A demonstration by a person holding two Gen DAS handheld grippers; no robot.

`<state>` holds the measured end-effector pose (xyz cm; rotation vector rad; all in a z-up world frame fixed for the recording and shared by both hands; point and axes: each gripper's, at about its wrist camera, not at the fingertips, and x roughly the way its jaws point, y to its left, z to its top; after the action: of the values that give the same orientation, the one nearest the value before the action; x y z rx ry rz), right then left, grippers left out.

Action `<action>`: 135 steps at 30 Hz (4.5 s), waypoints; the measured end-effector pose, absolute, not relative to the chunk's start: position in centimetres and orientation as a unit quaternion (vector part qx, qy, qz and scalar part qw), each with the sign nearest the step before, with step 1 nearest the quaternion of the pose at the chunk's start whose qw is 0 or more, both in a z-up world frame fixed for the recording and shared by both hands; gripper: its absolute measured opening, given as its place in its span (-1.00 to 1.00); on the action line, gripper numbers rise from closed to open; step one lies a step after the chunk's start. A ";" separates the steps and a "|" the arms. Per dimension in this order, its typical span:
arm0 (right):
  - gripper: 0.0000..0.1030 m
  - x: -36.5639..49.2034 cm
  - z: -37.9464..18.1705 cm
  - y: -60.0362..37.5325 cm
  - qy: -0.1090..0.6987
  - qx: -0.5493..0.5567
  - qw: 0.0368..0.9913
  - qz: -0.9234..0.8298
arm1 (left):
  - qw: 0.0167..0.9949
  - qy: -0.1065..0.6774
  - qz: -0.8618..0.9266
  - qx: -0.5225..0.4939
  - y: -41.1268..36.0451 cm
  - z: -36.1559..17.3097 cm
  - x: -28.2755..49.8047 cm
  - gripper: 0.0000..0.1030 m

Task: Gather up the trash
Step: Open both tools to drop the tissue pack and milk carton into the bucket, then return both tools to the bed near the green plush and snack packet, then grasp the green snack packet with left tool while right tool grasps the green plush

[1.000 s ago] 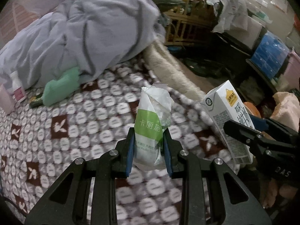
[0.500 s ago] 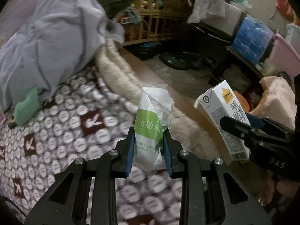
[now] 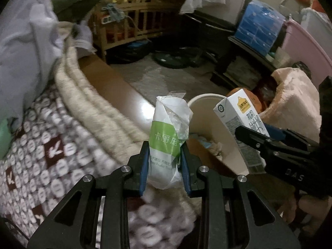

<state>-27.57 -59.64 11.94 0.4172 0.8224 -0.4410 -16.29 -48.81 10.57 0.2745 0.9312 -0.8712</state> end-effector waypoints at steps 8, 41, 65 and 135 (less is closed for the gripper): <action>0.12 -28.8 10.4 -62.9 0.400 0.217 0.856 -0.245 | 0.764 0.451 -0.444 0.125 -53.0 10.0 -16.7 -0.51; 0.24 -26.4 9.7 -61.9 0.408 0.228 0.848 -0.247 | 0.794 0.444 -0.405 0.092 -48.1 10.3 -14.1 0.07; 0.27 -10.2 9.4 -40.6 0.464 0.121 0.878 -0.017 | 0.868 0.459 -0.188 0.021 -21.7 8.0 -5.1 0.07; -0.62 1.6 10.3 -32.8 0.411 0.150 0.888 0.141 | 0.851 0.488 -0.184 -0.063 -8.4 3.6 14.0 0.27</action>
<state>1.65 -32.83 10.29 0.3113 0.8545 0.2920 13.97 -8.41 3.58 -0.1331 1.0281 -0.3872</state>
